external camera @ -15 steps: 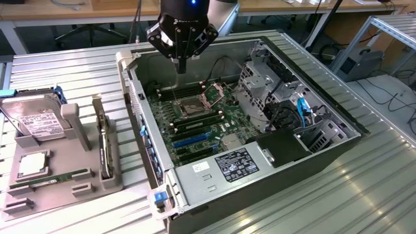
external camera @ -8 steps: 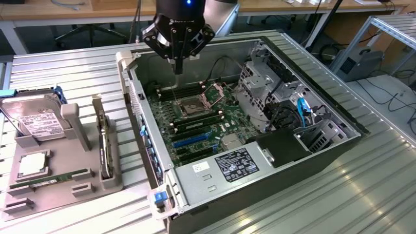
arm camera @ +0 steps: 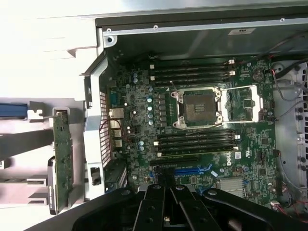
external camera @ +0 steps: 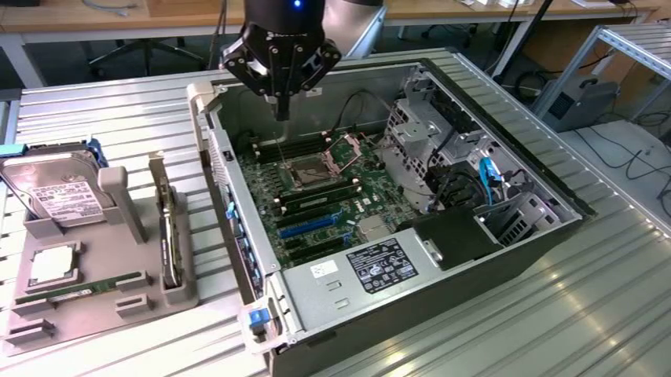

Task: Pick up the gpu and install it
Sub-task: 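Reach for the gpu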

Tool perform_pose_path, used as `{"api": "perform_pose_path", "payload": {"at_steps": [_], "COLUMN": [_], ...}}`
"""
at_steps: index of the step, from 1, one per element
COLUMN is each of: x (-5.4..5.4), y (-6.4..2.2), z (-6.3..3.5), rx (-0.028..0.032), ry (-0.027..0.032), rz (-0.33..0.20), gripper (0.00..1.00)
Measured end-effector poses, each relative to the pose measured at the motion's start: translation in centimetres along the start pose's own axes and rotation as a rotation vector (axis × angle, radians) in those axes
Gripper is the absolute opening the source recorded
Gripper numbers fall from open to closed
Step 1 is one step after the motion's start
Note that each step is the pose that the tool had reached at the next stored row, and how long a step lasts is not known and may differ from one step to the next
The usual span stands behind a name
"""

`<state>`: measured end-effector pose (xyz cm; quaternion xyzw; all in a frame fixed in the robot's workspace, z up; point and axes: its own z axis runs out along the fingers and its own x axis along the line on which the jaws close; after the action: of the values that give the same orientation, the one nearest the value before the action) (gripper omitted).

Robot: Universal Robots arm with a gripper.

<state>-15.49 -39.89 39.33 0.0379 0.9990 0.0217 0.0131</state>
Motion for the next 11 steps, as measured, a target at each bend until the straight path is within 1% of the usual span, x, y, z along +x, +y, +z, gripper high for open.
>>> {"api": "perform_pose_path", "payload": {"at_steps": [11], "x": [0.89], "y": [-0.07], "z": [-0.03], "rx": [0.0000], "ry": [0.0000], "rz": [0.000], "gripper": [0.11]}}
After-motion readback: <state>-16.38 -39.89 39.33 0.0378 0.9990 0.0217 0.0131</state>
